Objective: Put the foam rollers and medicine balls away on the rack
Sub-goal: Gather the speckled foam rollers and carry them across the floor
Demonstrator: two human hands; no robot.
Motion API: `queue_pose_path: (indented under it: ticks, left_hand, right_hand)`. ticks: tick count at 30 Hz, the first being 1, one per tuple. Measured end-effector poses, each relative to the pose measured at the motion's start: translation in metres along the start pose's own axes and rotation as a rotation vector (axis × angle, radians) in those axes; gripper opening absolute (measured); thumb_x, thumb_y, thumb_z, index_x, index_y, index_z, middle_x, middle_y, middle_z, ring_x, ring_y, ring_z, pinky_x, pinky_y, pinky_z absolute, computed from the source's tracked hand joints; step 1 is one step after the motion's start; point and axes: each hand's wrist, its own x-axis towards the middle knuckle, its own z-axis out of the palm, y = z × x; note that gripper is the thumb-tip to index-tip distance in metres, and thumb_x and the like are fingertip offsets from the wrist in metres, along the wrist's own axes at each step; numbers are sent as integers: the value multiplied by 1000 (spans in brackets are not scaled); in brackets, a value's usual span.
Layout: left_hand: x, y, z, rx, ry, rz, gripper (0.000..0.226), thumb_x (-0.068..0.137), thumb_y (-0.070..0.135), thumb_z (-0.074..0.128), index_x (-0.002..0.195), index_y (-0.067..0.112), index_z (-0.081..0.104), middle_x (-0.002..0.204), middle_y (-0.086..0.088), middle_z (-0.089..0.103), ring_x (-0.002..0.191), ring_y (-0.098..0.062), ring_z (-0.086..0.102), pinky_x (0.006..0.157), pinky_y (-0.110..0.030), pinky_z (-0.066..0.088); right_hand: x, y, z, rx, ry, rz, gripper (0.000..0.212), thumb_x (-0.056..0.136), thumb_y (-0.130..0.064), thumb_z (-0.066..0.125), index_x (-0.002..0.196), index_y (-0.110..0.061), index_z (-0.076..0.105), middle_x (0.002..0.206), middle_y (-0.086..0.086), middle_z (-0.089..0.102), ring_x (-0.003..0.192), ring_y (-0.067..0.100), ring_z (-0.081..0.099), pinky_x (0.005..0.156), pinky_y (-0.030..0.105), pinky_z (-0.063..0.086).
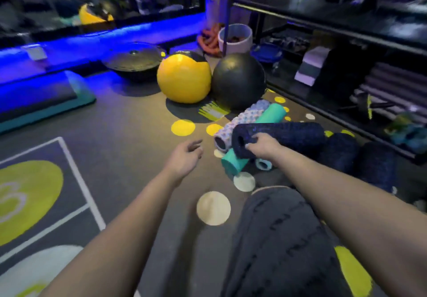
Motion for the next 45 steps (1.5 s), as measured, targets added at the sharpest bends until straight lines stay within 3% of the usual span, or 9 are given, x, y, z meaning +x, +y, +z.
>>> queue_pose_path:
  ticks: [5, 9, 13, 21, 25, 30, 37, 40, 45]
  left_hand:
    - [-50, -37, -117, -234, 261, -59, 30, 104, 16, 50, 132, 20, 59, 123, -5, 65, 97, -22, 66, 80, -36, 49]
    - [-103, -74, -208, -412, 522, -66, 25, 103, 10, 50, 126, 16, 59, 113, -10, 67, 79, -16, 64, 63, -28, 46]
    - [-179, -132, -307, -493, 851, -137, 22, 103, 9, 49, 118, 20, 61, 99, -6, 66, 71, -14, 60, 55, -24, 43]
    - [-378, -331, -444, -353, 1380, -494, 13, 97, 17, 59, 104, 12, 68, 94, -5, 69, 87, -25, 65, 74, -28, 45]
    - [-423, -412, -471, -455, 1493, -639, 25, 82, 52, 56, 87, 28, 61, 90, -3, 70, 90, -32, 70, 84, -50, 56]
    - [-424, -460, -500, -565, 1581, -810, 36, 95, 48, 61, 110, 15, 61, 81, -1, 60, 70, -20, 58, 81, -48, 57]
    - [-396, -507, -552, -841, 1483, -757, 68, 84, 76, 57, 120, 18, 55, 112, 6, 60, 109, -26, 59, 98, -48, 52]
    - [-380, -506, -551, -973, 1389, -702, 93, 57, 90, 66, 126, 27, 62, 120, 5, 71, 107, -23, 68, 84, -45, 53]
    - [-370, -481, -506, -1122, 1555, -664, 93, 63, 59, 89, 127, 16, 36, 115, -5, 61, 96, -27, 70, 74, -48, 61]
  right_hand:
    - [-32, -154, 10, -312, -171, -296, 58, 99, -39, 55, 145, -5, 46, 148, 18, 50, 133, 33, 50, 108, 37, 42]
    - [-90, -269, 65, -413, -183, -518, 54, 103, -32, 49, 148, -3, 42, 152, 19, 45, 139, 35, 44, 108, 34, 38]
    - [-167, -369, 168, -493, -297, -744, 51, 106, -30, 44, 148, -2, 42, 151, 22, 45, 137, 38, 46, 106, 35, 41]
    - [-313, -488, 433, -473, -641, -1017, 52, 100, -31, 52, 144, -5, 43, 145, 20, 52, 133, 36, 50, 105, 38, 44]
    - [-372, -510, 537, -391, -810, -1138, 41, 97, -24, 52, 134, -6, 52, 135, 18, 60, 126, 34, 56, 96, 34, 44]
    - [-380, -536, 629, -226, -908, -1071, 55, 93, -42, 56, 138, -10, 48, 135, 14, 56, 129, 33, 51, 103, 38, 43]
    - [-355, -573, 701, -119, -998, -957, 80, 88, -60, 66, 146, -13, 37, 145, 10, 50, 136, 30, 47, 110, 39, 38]
    - [-365, -561, 720, -55, -980, -922, 84, 81, -61, 72, 146, -18, 43, 143, 4, 51, 138, 24, 45, 115, 36, 36]
    - [-372, -532, 686, -151, -853, -723, 101, 81, -77, 58, 145, -2, 34, 146, 16, 35, 140, 35, 36, 115, 41, 30]
